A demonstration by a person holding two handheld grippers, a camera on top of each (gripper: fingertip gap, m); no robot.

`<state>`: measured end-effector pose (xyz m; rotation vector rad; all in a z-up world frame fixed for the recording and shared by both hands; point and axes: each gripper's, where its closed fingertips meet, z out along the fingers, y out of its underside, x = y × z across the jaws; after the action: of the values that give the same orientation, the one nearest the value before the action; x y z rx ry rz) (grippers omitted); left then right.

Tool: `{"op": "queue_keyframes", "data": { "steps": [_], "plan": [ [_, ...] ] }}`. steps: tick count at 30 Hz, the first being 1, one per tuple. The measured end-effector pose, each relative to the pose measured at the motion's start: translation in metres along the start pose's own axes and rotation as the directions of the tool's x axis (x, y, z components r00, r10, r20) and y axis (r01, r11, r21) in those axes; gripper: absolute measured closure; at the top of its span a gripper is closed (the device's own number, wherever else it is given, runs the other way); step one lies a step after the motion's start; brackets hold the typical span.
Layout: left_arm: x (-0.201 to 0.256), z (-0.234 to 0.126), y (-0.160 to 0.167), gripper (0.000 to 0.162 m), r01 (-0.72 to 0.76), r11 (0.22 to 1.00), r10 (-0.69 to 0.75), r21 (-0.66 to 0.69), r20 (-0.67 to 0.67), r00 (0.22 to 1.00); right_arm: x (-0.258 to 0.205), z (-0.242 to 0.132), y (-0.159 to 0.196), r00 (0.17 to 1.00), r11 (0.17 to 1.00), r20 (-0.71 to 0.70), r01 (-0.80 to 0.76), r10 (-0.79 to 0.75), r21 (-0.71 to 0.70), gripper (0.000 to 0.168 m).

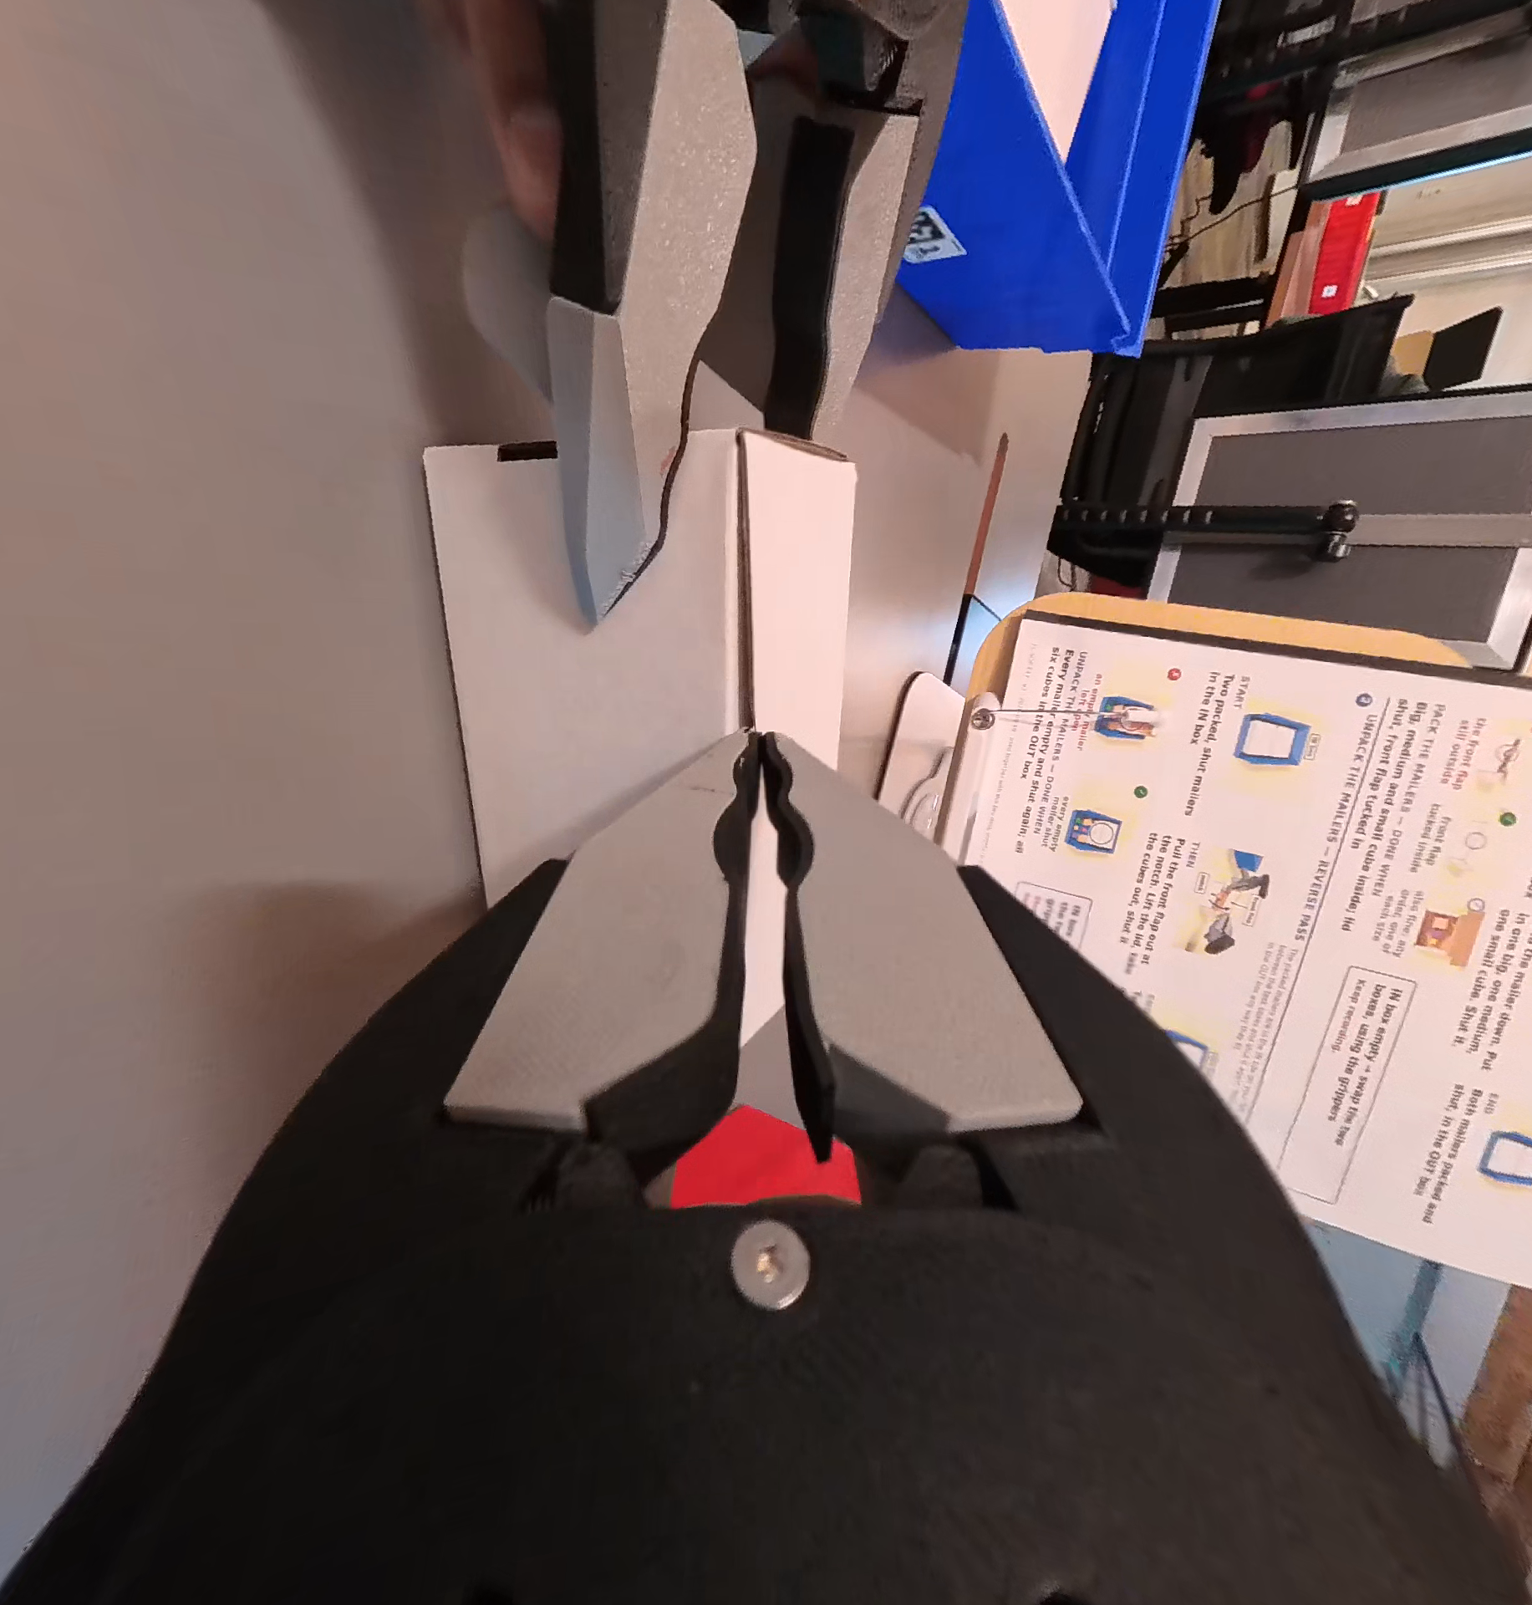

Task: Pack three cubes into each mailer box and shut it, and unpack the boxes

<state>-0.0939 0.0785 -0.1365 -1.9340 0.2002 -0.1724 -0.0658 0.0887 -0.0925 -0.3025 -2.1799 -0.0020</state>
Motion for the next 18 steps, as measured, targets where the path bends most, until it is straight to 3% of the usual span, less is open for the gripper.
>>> {"op": "queue_keyframes", "data": {
  "steps": [11,16,18],
  "plan": [
    [0.003,-0.001,0.001,0.099,0.010,1.000,-0.010,-0.004,-0.002,1.000,0.002,0.001,0.002,1.000,0.998,-0.022,0.019,-0.021,-0.058,0.168],
    [0.001,-0.001,-0.003,0.099,-0.037,0.999,0.036,0.012,0.023,0.999,0.009,-0.006,0.000,0.996,0.997,-0.032,-0.083,0.083,0.003,0.168],
    [0.002,-0.002,-0.001,0.100,-0.081,0.997,0.081,-0.011,0.026,0.996,0.040,-0.016,0.009,0.973,0.998,-0.227,-0.053,0.046,-0.027,0.168]
  ]
}}
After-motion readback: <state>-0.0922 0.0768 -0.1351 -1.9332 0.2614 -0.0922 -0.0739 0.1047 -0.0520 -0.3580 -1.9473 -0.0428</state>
